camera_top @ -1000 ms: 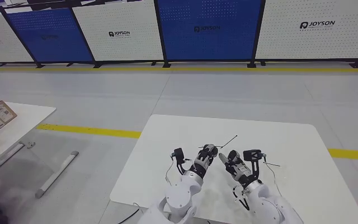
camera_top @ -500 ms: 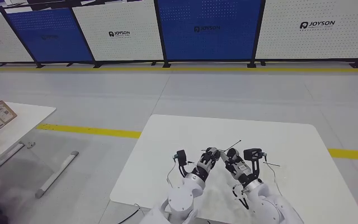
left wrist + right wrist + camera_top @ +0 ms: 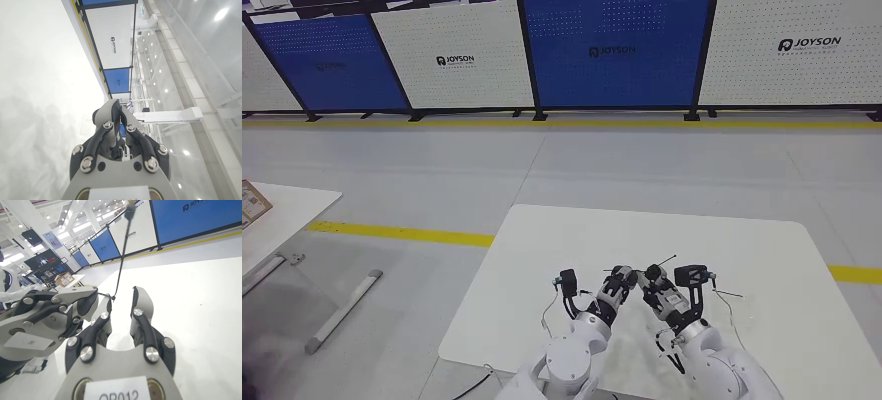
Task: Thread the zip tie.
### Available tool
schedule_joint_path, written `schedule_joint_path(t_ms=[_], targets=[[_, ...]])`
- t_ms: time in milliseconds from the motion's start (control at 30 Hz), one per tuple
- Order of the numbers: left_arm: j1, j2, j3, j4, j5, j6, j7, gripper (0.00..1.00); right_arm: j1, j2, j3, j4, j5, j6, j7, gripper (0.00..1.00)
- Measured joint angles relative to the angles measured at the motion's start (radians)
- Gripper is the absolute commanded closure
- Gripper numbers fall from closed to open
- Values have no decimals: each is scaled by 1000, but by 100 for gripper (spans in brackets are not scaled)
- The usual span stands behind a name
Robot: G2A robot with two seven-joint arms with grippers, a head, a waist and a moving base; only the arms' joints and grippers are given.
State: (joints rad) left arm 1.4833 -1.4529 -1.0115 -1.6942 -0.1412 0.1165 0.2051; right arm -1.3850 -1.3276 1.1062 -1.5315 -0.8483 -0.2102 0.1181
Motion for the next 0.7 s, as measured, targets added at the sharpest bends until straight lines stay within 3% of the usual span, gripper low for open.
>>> schedule_joint_path(t_ms=[100, 133, 233, 700], targets=[[0, 0, 1, 1, 2, 1, 1, 100, 2, 0, -2, 2, -1, 3, 1, 80], [0, 0, 1, 1, 2, 1, 1, 100, 3, -1, -2, 2, -1, 3, 2, 89], [0, 0, 2, 1, 4, 2, 2, 100, 4, -1, -4, 4, -3, 5, 2, 100], [-2, -2, 3, 4, -7, -15, 12, 100, 13, -2, -9, 23, -9, -1, 12, 100]])
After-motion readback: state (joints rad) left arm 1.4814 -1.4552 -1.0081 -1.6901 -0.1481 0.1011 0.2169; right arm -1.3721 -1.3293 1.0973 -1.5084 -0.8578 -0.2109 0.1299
